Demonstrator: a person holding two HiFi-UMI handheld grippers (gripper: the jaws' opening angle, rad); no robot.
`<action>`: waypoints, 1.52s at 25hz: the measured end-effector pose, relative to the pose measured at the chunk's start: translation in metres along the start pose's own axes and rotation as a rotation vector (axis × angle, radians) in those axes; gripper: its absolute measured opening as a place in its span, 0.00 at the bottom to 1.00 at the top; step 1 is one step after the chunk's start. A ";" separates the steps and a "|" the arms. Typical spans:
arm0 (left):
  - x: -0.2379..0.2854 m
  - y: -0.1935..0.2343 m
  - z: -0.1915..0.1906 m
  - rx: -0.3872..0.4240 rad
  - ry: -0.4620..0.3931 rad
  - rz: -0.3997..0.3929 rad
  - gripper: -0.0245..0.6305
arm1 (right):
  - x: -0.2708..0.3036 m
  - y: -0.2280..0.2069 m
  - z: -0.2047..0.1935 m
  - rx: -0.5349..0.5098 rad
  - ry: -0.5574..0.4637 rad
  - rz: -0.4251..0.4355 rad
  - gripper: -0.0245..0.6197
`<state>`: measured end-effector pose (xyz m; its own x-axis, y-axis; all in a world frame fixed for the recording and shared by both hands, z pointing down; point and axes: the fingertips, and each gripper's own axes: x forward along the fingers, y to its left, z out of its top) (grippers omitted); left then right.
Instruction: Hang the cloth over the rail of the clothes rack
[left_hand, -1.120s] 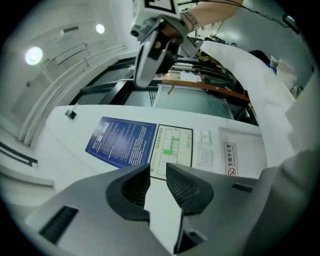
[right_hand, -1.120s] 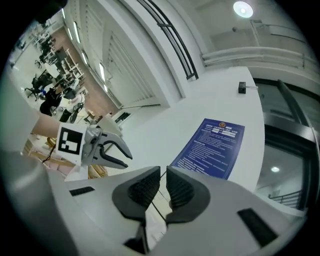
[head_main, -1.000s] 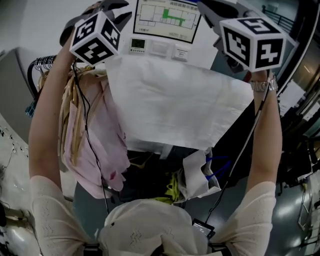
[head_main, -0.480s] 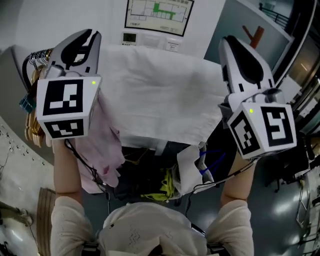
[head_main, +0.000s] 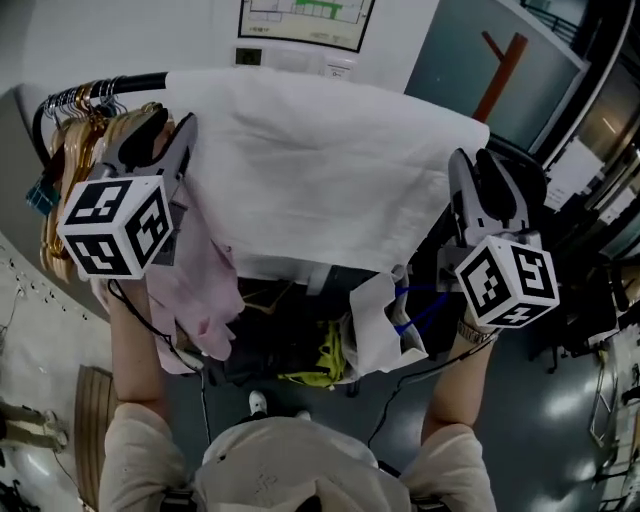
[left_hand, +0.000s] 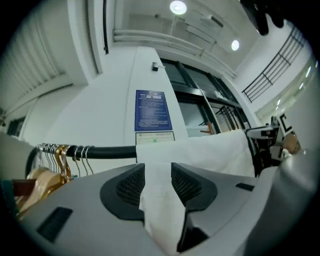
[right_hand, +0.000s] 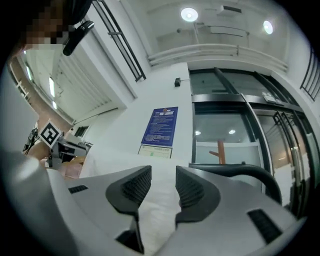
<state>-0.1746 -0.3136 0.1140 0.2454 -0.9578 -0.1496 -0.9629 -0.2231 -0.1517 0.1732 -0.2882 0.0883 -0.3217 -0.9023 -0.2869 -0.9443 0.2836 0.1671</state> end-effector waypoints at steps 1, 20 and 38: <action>-0.001 -0.001 -0.002 -0.030 0.002 -0.019 0.26 | -0.004 -0.005 -0.006 0.013 0.005 -0.021 0.25; 0.015 0.014 -0.009 0.033 -0.002 0.002 0.09 | 0.012 -0.025 -0.024 0.014 0.061 -0.037 0.10; 0.014 0.017 0.011 -0.018 -0.066 0.041 0.06 | 0.011 -0.035 -0.008 0.079 0.042 -0.061 0.08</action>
<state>-0.1864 -0.3289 0.0989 0.2119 -0.9524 -0.2194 -0.9741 -0.1875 -0.1267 0.2033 -0.3110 0.0870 -0.2618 -0.9309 -0.2546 -0.9651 0.2509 0.0750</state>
